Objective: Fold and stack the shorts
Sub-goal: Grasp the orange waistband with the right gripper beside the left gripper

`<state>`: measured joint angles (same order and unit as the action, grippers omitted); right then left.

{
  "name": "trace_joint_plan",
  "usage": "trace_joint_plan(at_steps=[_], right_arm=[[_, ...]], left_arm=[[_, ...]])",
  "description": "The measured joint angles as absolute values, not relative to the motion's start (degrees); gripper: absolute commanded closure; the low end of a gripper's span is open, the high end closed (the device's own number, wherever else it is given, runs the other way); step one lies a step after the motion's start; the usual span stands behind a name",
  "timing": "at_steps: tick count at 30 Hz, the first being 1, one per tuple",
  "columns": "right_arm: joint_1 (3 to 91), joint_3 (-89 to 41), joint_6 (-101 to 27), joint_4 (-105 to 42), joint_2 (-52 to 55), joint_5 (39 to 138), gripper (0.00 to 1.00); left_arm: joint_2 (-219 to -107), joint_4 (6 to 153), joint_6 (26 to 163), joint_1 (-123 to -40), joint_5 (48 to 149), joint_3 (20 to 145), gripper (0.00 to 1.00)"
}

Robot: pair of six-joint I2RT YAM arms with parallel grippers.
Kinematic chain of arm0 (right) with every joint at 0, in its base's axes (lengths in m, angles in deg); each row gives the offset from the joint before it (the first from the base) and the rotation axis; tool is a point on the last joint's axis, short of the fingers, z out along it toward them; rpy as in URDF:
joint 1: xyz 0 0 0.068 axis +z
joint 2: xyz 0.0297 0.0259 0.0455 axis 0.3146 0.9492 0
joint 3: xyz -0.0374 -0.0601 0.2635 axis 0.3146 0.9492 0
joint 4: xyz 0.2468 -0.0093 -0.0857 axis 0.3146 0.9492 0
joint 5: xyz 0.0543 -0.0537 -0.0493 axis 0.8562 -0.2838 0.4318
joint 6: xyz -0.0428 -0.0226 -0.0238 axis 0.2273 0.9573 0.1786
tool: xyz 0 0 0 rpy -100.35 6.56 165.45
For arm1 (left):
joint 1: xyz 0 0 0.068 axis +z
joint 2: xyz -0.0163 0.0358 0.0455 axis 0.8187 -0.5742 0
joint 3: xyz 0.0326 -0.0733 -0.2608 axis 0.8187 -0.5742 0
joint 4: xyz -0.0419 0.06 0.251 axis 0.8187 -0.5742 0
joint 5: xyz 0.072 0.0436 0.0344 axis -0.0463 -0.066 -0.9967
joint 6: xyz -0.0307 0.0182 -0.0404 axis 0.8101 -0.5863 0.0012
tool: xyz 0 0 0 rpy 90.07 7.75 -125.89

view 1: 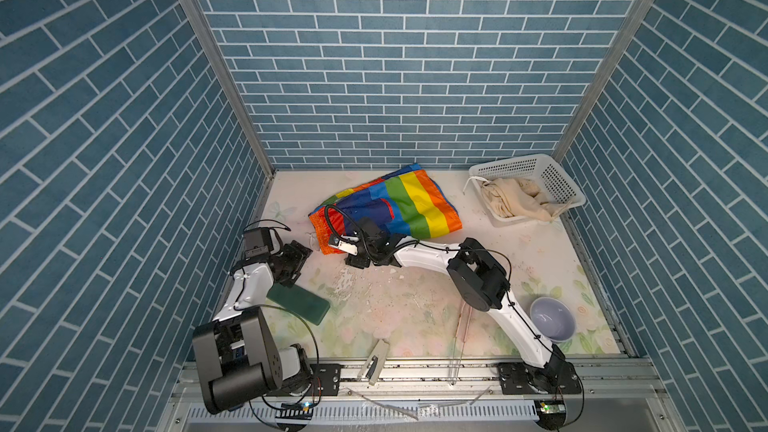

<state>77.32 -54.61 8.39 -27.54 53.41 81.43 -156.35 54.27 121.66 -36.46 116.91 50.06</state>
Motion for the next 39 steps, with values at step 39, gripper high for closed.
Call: trace_joint_plan(at_steps=[39], right_arm=[[73.65,-54.08,-17.6,-30.28,51.82,99.95,1.0]], left_arm=[[-175.89,90.23,134.62,-45.31,118.77,49.73,0.22]])
